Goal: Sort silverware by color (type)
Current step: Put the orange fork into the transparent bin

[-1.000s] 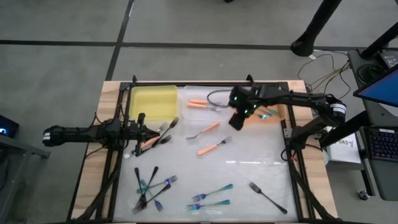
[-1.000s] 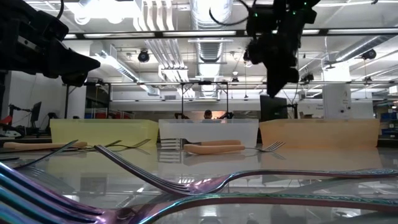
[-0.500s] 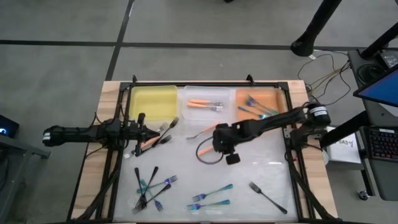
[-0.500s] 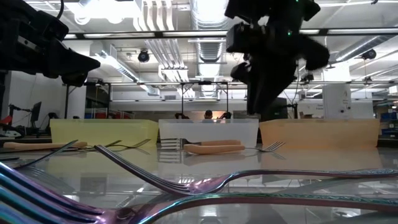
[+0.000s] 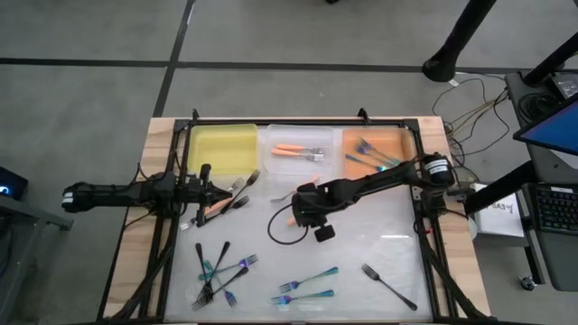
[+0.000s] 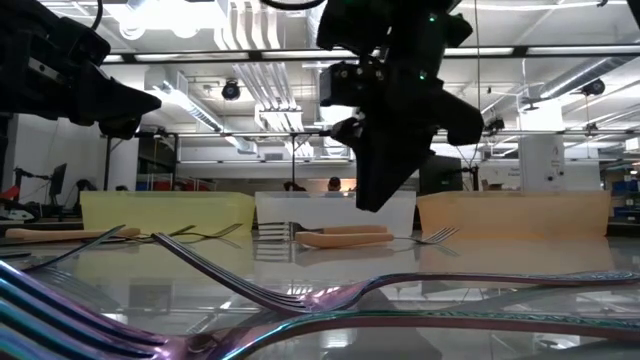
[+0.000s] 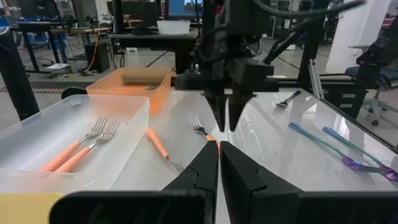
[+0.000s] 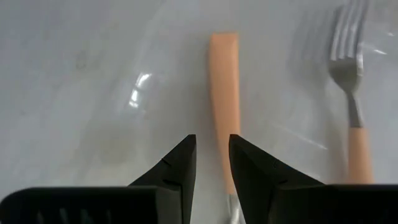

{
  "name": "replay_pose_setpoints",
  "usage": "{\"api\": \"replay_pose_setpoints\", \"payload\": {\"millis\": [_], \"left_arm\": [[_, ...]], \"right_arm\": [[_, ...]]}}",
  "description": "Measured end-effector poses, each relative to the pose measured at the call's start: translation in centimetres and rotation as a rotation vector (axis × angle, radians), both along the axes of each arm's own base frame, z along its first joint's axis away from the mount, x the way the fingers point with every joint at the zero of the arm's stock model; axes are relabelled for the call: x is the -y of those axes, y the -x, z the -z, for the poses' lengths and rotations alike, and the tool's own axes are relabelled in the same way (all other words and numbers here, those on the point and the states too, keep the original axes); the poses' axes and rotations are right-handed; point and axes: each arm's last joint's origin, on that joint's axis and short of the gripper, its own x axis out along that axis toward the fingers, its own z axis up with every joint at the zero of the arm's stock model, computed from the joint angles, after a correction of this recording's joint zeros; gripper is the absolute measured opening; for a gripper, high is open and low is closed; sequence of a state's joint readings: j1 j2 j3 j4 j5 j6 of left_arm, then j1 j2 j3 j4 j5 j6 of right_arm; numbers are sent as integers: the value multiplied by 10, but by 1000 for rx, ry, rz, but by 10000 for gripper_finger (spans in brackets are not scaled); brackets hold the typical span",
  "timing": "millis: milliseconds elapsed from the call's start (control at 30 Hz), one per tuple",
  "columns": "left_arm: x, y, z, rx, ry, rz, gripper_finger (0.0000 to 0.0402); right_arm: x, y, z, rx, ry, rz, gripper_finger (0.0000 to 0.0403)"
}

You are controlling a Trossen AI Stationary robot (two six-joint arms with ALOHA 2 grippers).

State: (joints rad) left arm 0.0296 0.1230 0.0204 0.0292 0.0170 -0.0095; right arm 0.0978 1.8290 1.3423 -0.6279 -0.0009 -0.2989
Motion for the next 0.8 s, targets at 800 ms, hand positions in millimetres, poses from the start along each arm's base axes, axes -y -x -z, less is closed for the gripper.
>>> {"api": "replay_pose_setpoints", "payload": {"millis": [800], "left_arm": [[0, 0, 0, 0, 0, 0, 0]], "right_arm": [[20, -9, 29, -107, 20, 21, 86]]}}
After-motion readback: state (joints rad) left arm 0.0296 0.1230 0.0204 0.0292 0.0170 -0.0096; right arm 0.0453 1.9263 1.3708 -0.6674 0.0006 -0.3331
